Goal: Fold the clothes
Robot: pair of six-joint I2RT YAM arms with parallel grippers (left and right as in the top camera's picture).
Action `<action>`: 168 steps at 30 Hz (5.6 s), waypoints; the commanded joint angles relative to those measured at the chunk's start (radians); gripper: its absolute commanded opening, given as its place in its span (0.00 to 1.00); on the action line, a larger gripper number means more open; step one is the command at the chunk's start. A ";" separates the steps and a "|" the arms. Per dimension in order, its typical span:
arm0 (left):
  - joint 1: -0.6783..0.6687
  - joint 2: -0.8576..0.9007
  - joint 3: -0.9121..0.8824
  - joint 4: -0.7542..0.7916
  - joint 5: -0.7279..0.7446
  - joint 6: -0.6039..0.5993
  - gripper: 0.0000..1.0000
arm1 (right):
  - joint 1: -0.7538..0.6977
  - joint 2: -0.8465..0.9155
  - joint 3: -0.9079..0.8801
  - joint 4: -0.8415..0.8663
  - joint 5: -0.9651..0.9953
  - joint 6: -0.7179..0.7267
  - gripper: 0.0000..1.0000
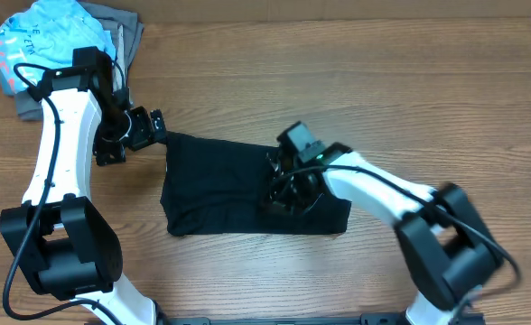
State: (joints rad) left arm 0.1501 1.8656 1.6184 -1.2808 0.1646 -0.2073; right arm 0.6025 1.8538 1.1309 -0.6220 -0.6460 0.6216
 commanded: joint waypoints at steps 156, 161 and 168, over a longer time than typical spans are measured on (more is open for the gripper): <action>-0.642 0.232 0.476 -0.410 -0.010 -0.046 0.69 | -0.519 -0.183 0.028 -0.195 0.064 -0.233 1.00; -0.634 0.232 0.386 -0.409 -0.033 -0.095 0.72 | -0.519 -0.183 0.028 -0.203 0.071 -0.234 1.00; -0.664 0.232 0.275 -0.395 -0.033 -0.154 0.75 | -0.519 -0.183 0.028 -0.192 0.087 -0.233 1.00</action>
State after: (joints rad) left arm -0.4881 2.1078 1.9358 -1.6829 0.1452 -0.3172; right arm 0.0803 1.6650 1.1355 -0.8215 -0.5671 0.3969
